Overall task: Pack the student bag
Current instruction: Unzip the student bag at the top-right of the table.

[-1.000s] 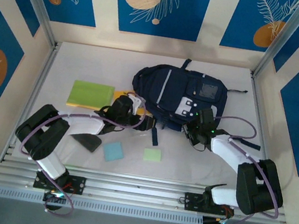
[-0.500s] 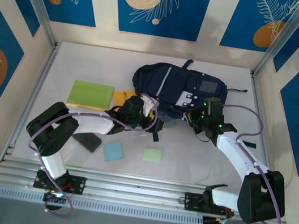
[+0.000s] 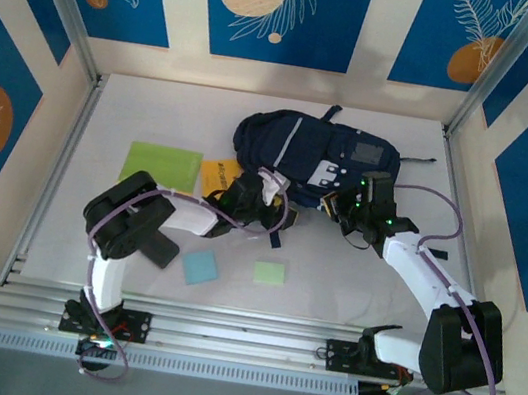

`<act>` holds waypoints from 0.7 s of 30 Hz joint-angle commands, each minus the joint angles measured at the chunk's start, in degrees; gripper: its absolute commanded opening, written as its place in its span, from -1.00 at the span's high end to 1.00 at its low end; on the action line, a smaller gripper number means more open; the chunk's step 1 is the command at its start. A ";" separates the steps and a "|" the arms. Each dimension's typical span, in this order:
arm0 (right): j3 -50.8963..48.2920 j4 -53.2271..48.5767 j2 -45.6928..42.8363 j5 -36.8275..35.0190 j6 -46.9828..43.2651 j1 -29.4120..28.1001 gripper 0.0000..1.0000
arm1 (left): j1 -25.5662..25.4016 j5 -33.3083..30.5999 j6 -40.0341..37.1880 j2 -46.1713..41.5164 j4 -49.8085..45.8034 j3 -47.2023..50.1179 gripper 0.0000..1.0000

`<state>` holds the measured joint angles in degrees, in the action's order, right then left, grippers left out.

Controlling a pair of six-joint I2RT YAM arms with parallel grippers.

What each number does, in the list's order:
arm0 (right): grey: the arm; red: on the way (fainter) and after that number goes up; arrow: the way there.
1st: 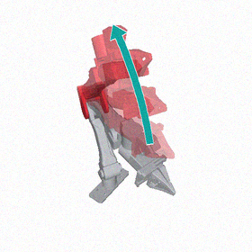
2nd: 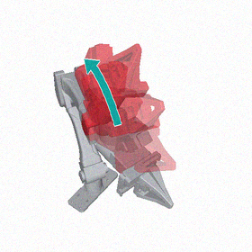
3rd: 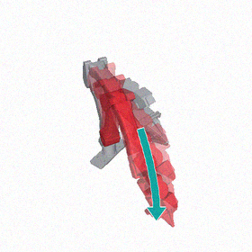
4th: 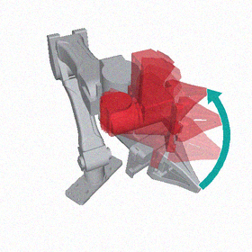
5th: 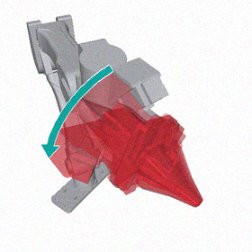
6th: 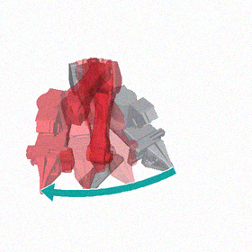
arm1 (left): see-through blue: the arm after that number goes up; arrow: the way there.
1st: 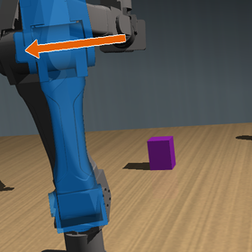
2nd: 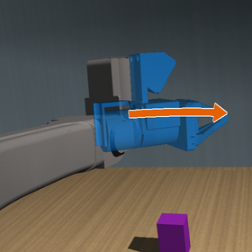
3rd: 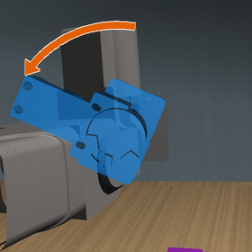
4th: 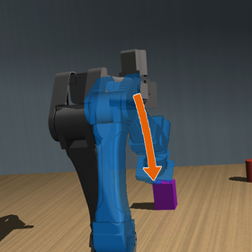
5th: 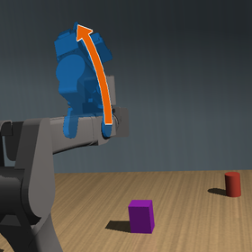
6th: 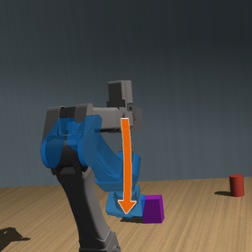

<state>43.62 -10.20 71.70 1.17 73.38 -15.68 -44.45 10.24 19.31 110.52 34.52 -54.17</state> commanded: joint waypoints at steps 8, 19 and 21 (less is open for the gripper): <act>-0.03 3.95 -1.81 5.93 1.51 1.60 1.00 | 0.49 0.54 -2.52 5.50 6.19 -6.27 0.25; 0.61 1.84 -2.89 5.92 -3.36 5.02 1.00 | 2.89 6.02 -5.49 1.96 -1.55 -4.30 1.00; 1.43 0.45 -2.75 6.16 -5.34 5.94 1.00 | 4.10 7.66 -6.18 0.98 -4.37 -3.79 1.00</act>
<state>43.53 -9.96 70.70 5.23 71.68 -10.98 -42.41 14.26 15.42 114.83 34.68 -58.83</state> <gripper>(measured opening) 0.050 0.052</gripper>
